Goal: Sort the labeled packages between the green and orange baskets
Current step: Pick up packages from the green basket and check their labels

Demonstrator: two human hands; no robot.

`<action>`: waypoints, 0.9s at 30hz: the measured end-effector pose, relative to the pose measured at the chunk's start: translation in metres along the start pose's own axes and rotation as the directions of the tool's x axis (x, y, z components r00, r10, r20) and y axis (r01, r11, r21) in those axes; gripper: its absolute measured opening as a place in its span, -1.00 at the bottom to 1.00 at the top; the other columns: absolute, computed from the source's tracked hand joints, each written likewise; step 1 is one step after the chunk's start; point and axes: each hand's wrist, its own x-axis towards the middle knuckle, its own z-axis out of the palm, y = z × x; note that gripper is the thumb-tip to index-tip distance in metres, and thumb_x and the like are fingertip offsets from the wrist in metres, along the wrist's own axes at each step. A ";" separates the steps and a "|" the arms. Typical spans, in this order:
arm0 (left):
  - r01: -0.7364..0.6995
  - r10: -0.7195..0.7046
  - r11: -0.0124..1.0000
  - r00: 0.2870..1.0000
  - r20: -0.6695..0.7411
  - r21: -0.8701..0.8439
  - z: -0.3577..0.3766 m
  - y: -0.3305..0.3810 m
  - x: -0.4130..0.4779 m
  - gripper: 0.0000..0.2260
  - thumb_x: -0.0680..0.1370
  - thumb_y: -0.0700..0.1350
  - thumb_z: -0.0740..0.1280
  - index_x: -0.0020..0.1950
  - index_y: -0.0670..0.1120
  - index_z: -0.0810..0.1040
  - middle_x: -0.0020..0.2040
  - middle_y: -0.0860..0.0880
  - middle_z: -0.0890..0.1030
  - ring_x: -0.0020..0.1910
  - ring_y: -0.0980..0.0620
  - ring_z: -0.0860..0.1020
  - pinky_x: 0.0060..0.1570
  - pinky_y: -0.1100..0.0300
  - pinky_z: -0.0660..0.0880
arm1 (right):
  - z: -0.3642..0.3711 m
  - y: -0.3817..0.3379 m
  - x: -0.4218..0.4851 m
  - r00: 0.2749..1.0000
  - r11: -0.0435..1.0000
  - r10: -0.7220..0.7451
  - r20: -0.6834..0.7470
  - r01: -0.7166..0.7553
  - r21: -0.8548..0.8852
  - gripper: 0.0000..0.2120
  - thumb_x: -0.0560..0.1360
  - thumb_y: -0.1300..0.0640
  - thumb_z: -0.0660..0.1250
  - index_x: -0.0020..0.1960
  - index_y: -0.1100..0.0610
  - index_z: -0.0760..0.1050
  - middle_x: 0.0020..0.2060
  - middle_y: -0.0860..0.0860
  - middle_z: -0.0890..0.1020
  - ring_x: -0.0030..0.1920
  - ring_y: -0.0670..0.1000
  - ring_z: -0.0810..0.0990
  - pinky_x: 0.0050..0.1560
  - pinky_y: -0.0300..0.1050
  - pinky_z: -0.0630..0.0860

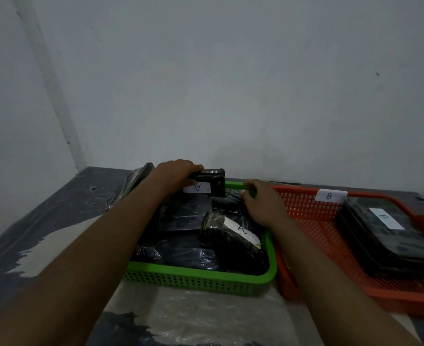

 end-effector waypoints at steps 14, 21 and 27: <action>-0.249 0.257 0.966 0.880 -0.399 0.075 0.013 0.009 -0.059 -0.71 0.54 0.09 0.39 0.17 -0.03 0.56 0.08 0.00 0.58 0.03 -0.06 0.56 -0.07 0.09 0.43 | 0.002 -0.004 -0.003 1.000 0.989 -0.022 0.017 0.024 -0.145 -0.66 0.50 -0.11 0.40 0.15 0.08 0.62 0.11 0.01 0.66 0.10 0.02 0.61 0.06 -0.08 0.56; -0.027 0.060 0.979 0.985 0.164 -0.202 0.025 0.001 -0.074 0.08 0.21 0.62 0.18 0.58 0.01 0.26 0.47 -0.03 0.44 0.39 -0.03 0.46 0.37 0.02 0.42 | 0.001 -0.009 -0.006 1.000 0.985 -0.021 0.020 0.024 -0.173 -0.69 0.48 -0.12 0.42 0.11 0.05 0.62 0.10 0.00 0.65 0.09 0.02 0.60 0.05 -0.06 0.57; -0.034 0.071 0.980 0.980 0.186 -0.196 0.027 0.003 -0.069 -0.07 0.39 0.44 0.33 0.60 -0.04 0.19 0.48 -0.11 0.38 0.42 -0.10 0.37 0.41 0.01 0.36 | 0.001 -0.010 -0.007 0.999 0.984 -0.032 0.024 0.035 -0.173 -0.70 0.49 -0.10 0.42 0.10 0.08 0.61 0.09 0.01 0.65 0.09 0.03 0.60 0.04 -0.07 0.55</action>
